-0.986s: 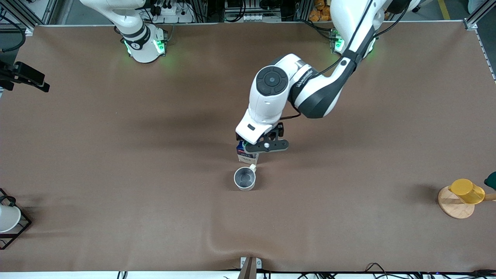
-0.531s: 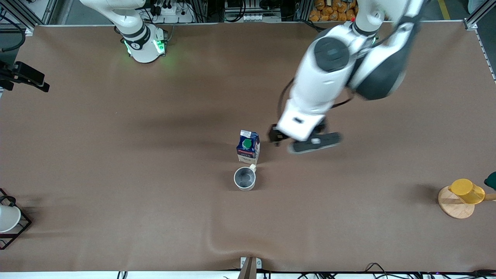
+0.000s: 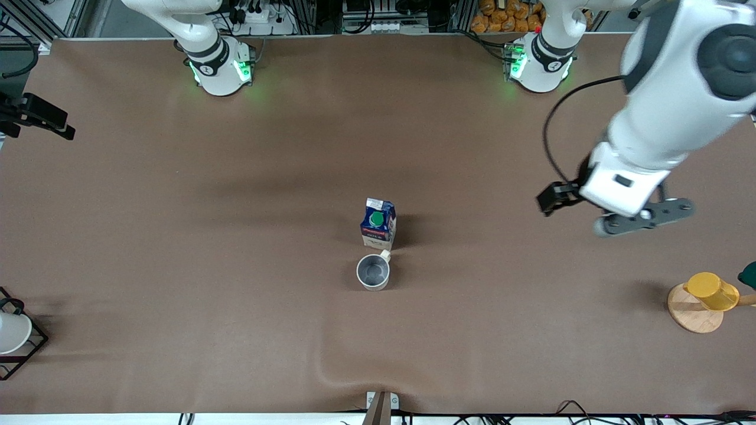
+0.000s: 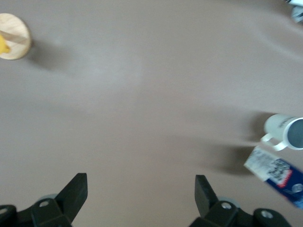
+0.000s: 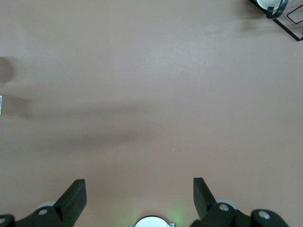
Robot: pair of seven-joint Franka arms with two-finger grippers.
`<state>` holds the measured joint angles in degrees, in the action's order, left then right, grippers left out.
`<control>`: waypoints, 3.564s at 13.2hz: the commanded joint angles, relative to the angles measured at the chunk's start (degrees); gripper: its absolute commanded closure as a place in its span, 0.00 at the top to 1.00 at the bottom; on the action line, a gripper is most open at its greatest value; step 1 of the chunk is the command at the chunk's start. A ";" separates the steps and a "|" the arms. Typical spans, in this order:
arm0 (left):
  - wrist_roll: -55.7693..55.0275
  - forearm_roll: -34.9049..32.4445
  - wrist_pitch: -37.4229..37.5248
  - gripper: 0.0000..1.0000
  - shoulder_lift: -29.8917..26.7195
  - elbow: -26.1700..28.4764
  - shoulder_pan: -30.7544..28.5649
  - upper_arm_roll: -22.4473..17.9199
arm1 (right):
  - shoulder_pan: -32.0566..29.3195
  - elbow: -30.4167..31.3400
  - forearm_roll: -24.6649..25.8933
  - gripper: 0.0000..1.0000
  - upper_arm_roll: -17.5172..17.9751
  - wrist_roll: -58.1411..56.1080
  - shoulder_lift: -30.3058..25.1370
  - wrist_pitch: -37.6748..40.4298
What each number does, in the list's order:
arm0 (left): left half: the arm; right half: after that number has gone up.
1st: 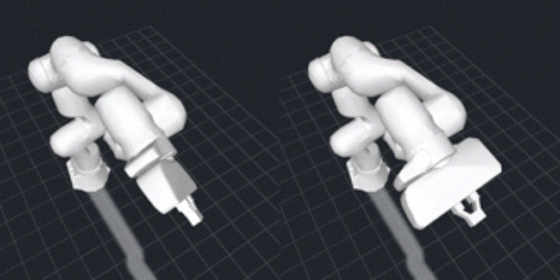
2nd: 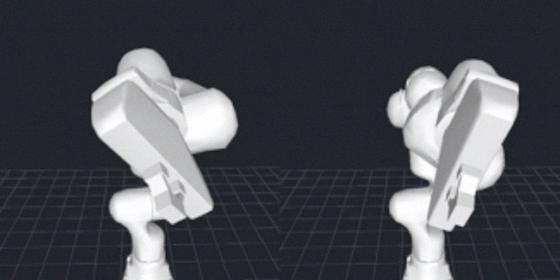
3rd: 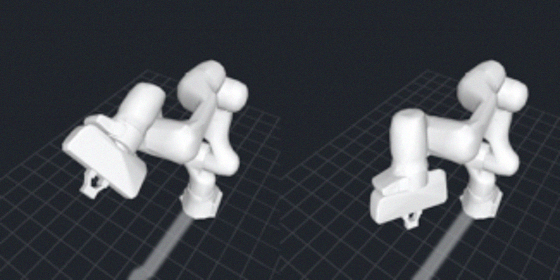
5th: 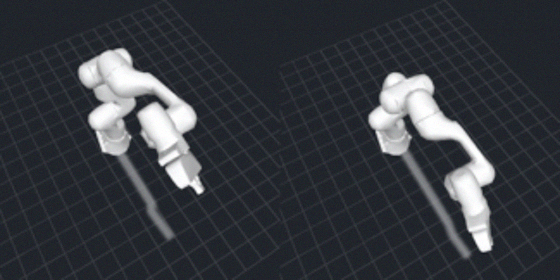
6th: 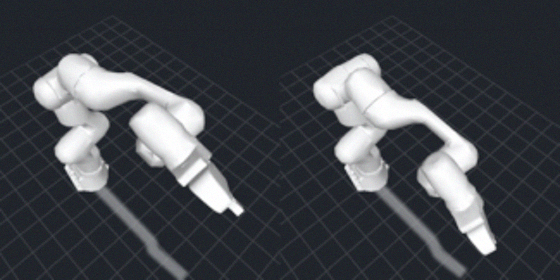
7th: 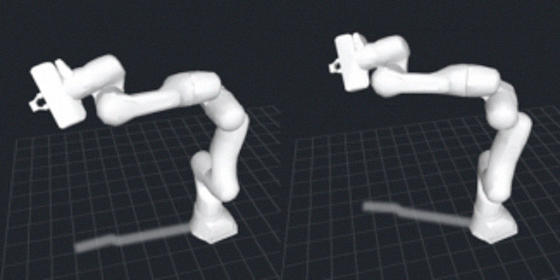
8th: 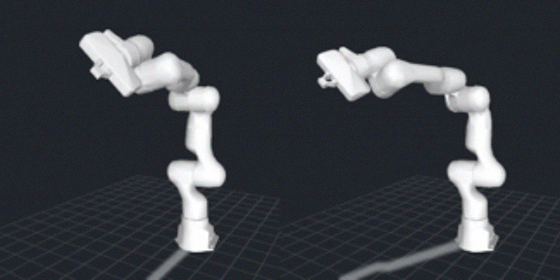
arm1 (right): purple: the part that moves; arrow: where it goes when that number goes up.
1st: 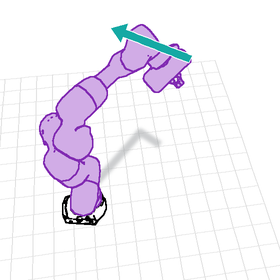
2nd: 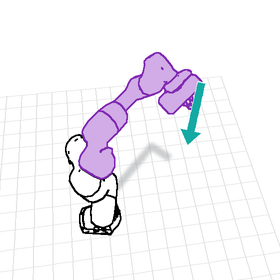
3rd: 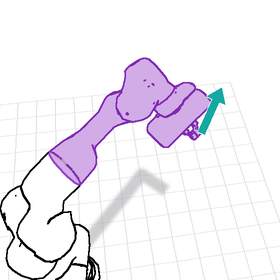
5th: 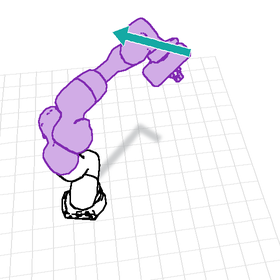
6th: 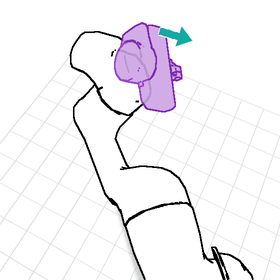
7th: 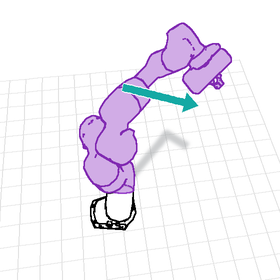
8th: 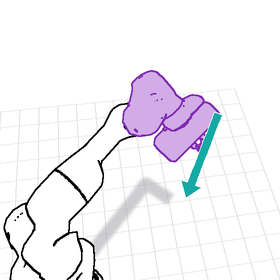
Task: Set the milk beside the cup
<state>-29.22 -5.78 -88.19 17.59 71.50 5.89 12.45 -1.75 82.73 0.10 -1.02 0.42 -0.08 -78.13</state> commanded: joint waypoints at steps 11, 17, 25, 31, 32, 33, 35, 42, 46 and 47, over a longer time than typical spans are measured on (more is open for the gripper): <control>16.65 2.87 7.16 1.00 -12.47 9.25 -11.24 0.38 | 0.34 -2.75 -0.80 1.00 0.23 -0.33 0.34 1.14; 17.80 5.87 5.05 1.00 -20.22 18.23 -12.57 0.38 | 0.34 -2.75 -0.80 1.00 0.14 -0.24 0.34 1.14; 18.32 5.26 5.92 1.00 -20.40 17.71 -12.66 0.30 | 0.25 -2.75 -0.89 1.00 0.14 0.28 0.17 1.05; 18.68 5.08 5.92 1.00 -20.49 17.62 -13.28 0.30 | 0.25 -2.75 -1.33 1.00 0.23 0.28 -0.10 0.88; 18.50 5.08 6.01 1.00 -20.40 17.62 -13.62 0.30 | 0.17 -2.75 -1.33 1.00 0.14 0.28 -0.10 0.88; 18.59 5.08 5.92 1.00 -20.40 17.62 -13.71 0.30 | 0.17 -2.66 -1.41 1.00 0.14 0.28 -0.18 0.88; 18.85 5.08 5.92 1.00 -20.49 17.62 -13.72 0.30 | 0.17 -2.66 -1.33 1.00 0.14 0.28 -0.18 0.88; 18.85 5.17 6.01 1.00 -20.66 17.62 -13.72 0.21 | 0.08 -2.75 -1.33 1.00 0.14 -0.07 -0.36 1.05; 18.94 5.34 6.01 1.00 -20.75 17.71 -13.63 -0.49 | 0.17 -2.75 -1.33 1.00 0.14 -0.07 -0.36 0.96; 18.94 5.43 6.01 1.00 -20.75 17.71 -13.63 -0.49 | 0.17 -2.75 -1.33 1.00 0.14 -0.15 -0.27 0.96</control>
<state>-11.60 -1.15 -81.57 -1.59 88.02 -7.25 12.12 -1.63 80.53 -0.20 -0.65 0.41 -0.10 -77.82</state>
